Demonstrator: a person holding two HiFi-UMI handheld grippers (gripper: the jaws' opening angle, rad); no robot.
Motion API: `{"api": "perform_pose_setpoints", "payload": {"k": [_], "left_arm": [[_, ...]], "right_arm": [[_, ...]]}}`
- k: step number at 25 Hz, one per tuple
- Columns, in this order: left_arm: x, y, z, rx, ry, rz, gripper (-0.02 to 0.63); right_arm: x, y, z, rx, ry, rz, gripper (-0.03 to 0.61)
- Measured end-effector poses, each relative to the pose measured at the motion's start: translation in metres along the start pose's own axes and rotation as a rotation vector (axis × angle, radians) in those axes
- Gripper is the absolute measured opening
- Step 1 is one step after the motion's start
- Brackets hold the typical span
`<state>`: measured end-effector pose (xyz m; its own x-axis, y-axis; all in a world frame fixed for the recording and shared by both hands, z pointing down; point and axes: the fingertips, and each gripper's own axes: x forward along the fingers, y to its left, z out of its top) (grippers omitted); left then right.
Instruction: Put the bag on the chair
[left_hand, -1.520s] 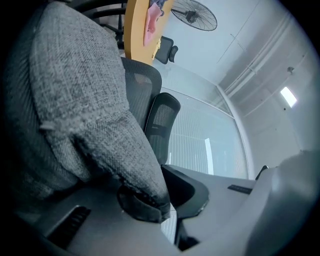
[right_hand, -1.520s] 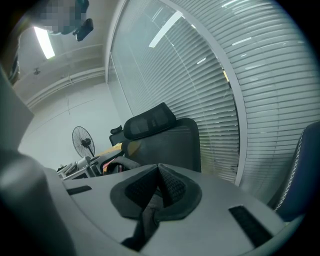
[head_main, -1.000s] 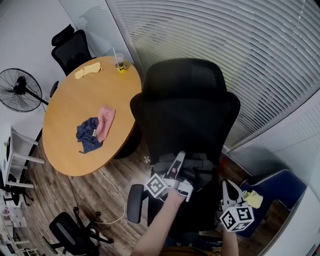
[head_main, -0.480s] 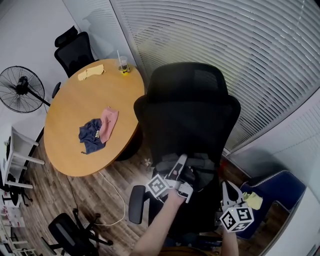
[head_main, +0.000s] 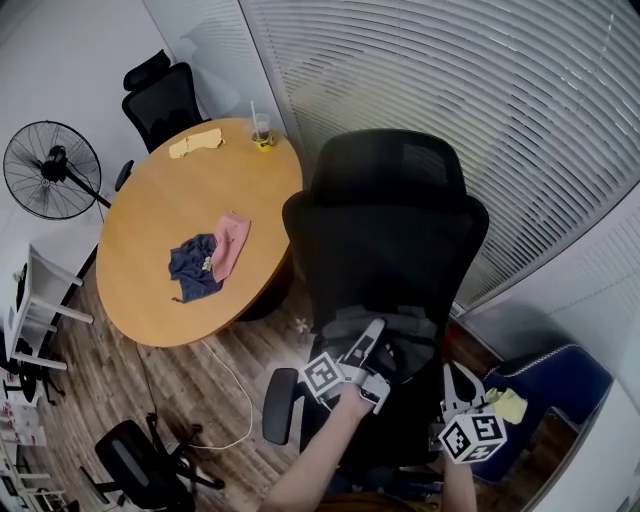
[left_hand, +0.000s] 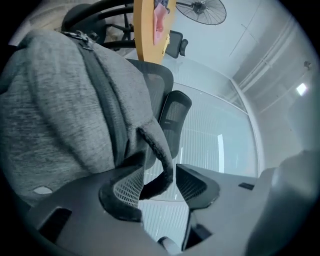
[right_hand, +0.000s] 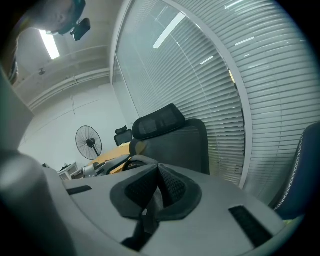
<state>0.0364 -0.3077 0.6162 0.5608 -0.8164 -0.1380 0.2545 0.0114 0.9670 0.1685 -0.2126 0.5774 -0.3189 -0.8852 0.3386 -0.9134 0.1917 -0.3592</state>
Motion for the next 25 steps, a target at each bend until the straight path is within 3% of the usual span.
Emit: {"api": "perform_pose_setpoints", "payload": {"k": [5, 9, 11, 14, 19, 22, 25], "left_arm": [[-0.018, -0.001, -0.013, 0.04, 0.024, 0.02, 0.199], [-0.028, -0.017, -0.02, 0.163, 0.076, 0.024, 0.164], [-0.032, -0.025, -0.023, 0.25, 0.105, 0.042, 0.153], [-0.049, -0.018, -0.015, 0.459, 0.139, 0.168, 0.118], [-0.062, -0.031, -0.031, 0.612, 0.246, 0.186, 0.031], [-0.069, -0.047, -0.042, 0.732, 0.304, 0.188, 0.023], [-0.078, -0.06, -0.062, 0.917, 0.436, 0.215, 0.023]], "right_arm": [[-0.005, 0.006, 0.002, -0.007, -0.012, 0.007, 0.014], [-0.012, 0.018, 0.007, -0.026, -0.022, 0.009, 0.014], [-0.015, 0.025, 0.009, -0.037, -0.033, 0.014, 0.014], [-0.022, 0.036, 0.011, -0.055, -0.046, 0.025, 0.014], [-0.026, 0.059, 0.01, -0.142, -0.038, 0.047, 0.014], [-0.034, 0.069, 0.012, -0.155, -0.05, 0.039, 0.013], [-0.045, 0.081, 0.016, -0.172, -0.072, 0.038, 0.013]]}}
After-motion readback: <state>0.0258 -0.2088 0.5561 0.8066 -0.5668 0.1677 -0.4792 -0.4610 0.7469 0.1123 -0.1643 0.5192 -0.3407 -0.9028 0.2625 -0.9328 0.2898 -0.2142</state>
